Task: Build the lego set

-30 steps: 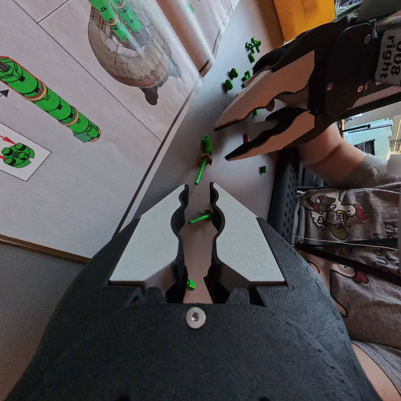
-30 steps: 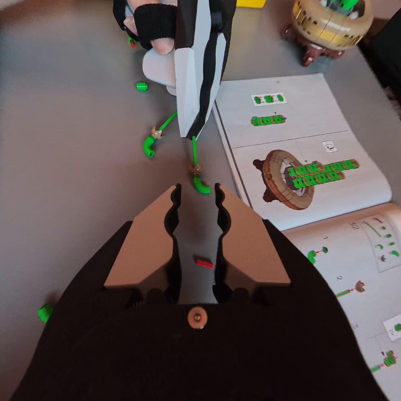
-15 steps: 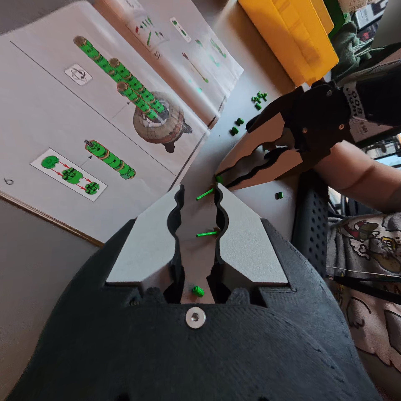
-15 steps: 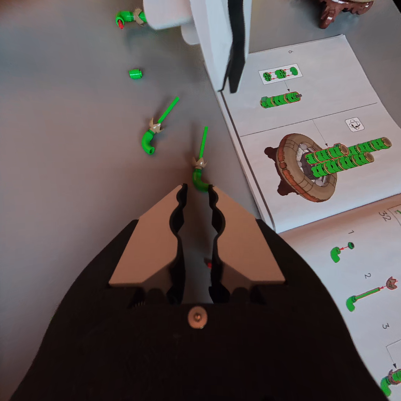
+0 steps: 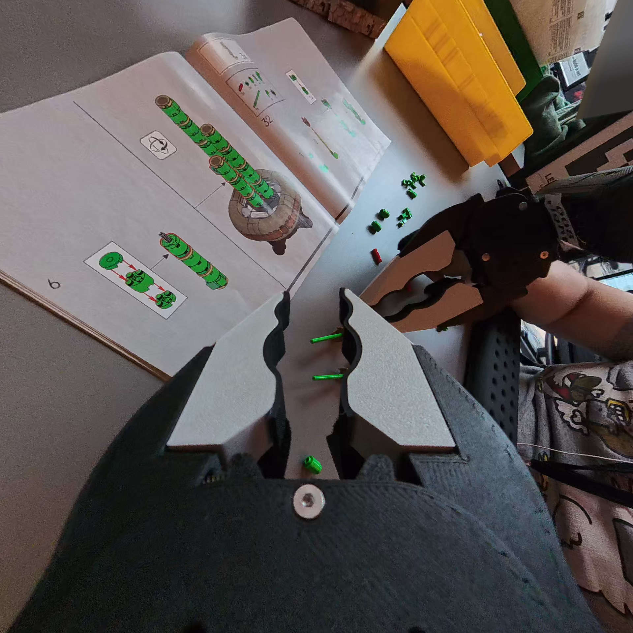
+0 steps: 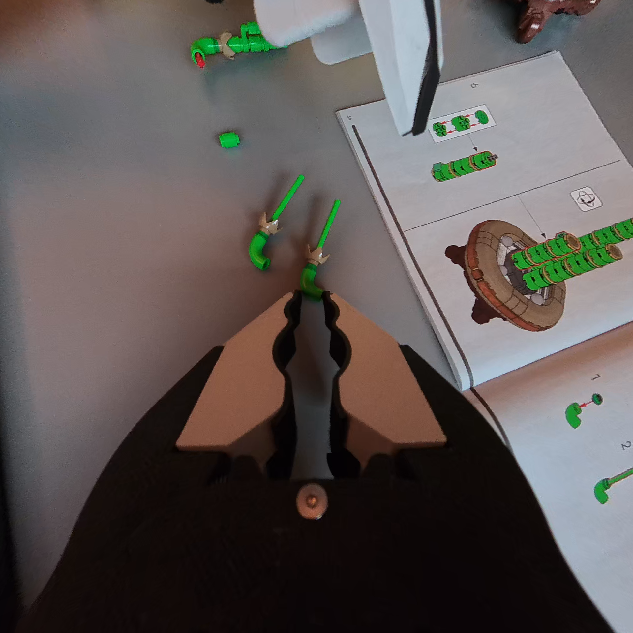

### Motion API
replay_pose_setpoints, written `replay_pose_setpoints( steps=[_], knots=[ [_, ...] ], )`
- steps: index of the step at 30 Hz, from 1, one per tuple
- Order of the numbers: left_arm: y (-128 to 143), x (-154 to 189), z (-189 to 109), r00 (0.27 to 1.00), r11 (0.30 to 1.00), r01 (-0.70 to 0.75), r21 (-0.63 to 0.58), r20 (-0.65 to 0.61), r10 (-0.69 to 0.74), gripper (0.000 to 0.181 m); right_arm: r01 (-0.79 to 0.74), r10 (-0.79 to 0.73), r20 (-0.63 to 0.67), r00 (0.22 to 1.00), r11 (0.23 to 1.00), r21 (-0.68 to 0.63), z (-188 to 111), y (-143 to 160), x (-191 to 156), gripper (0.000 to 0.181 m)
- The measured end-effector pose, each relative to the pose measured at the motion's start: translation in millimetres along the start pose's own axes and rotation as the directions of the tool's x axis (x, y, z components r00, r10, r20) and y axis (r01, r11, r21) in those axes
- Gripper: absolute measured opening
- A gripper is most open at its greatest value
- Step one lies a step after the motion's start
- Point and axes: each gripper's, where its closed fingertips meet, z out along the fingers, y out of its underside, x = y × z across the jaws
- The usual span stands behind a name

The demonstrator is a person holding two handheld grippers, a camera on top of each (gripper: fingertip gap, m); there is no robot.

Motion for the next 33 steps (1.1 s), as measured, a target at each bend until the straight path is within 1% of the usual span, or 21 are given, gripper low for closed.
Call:
replay_pose_setpoints(
  steps=[3, 6, 7, 9, 11, 13, 14, 16, 17, 18, 19, 21, 23, 25, 29, 33],
  knots=[
    [0, -1, 0, 1.0, 1.0, 0.015, 0.007, -0.006, -0.015, 0.027, -0.002, 0.002, 0.003, 1.0, 1.0, 0.0, -1, 0, -4, 0.016],
    [-5, -2, -3, 1.0, 0.999, 0.016, 0.037, -0.007, -0.016, 0.027, 0.029, -0.028, -0.035, 0.999, 1.0, 0.008, -4, 0, -2, 0.022],
    [-7, -1, -5, 1.0, 0.999, 0.014, 0.05, -0.007, -0.014, 0.027, 0.034, -0.033, -0.054, 0.998, 0.999, 0.019, -8, -2, 1, 0.025],
    [-11, -1, -9, 1.0, 0.997, 0.004, 0.077, -0.003, -0.004, 0.027, 0.036, -0.029, -0.092, 0.995, 0.997, 0.072, -24, -9, 8, 0.025],
    [-17, 1, -13, 1.0, 0.994, -0.019, 0.112, 0.008, 0.018, 0.027, 0.046, -0.025, -0.155, 0.988, 0.989, 0.138, -49, -16, 22, 0.025],
    [-23, 2, -19, 0.998, 0.987, -0.058, 0.153, 0.034, 0.054, 0.027, 0.124, -0.068, -0.278, 0.958, 0.974, 0.189, -84, -18, 43, 0.025],
    [-27, 3, -22, 0.996, 0.982, -0.084, 0.172, 0.052, 0.076, 0.027, 0.189, -0.106, -0.378, 0.92, 0.963, 0.191, -105, -17, 58, 0.025],
    [-35, 10, -29, 0.989, 0.966, -0.14, 0.218, 0.074, 0.127, 0.027, 0.299, -0.17, -0.572, 0.803, 0.944, 0.138, -148, -12, 88, 0.026],
    [-40, 15, -33, 0.986, 0.956, -0.164, 0.243, 0.078, 0.149, 0.027, 0.323, -0.182, -0.635, 0.751, 0.94, 0.113, -167, -7, 99, 0.026],
    [-44, 20, -37, 0.982, 0.946, -0.185, 0.267, 0.078, 0.17, 0.027, 0.324, -0.172, -0.677, 0.716, 0.94, 0.104, -184, -1, 108, 0.026],
    [-47, 26, -40, 0.979, 0.935, -0.204, 0.292, 0.078, 0.189, 0.027, 0.304, -0.144, -0.695, 0.705, 0.946, 0.113, -196, 7, 115, 0.027],
    [-52, 38, -47, 0.976, 0.916, -0.215, 0.338, 0.052, 0.21, 0.03, 0.225, -0.062, -0.676, 0.734, 0.962, 0.157, -208, 26, 123, 0.027],
    [-54, 52, -52, 0.976, 0.907, -0.2, 0.37, -0.008, 0.219, 0.029, 0.164, -0.003, -0.646, 0.764, 0.968, 0.189, -215, 44, 126, 0.026],
    [-54, 58, -56, 0.972, 0.9, -0.211, 0.381, -0.018, 0.235, 0.029, 0.15, 0.006, -0.639, 0.77, 0.97, 0.189, -220, 58, 130, 0.024],
    [-49, 55, -52, 0.964, 0.907, -0.257, 0.335, 0.025, 0.264, 0.027, 0.096, 0.03, -0.618, 0.785, 0.981, 0.17, -219, 80, 139, 0.016],
    [-45, 50, -40, 0.966, 0.926, -0.248, 0.286, 0.007, 0.257, 0.025, 0.065, 0.039, -0.614, 0.788, 0.987, 0.146, -215, 88, 151, 0.016]
  ],
)
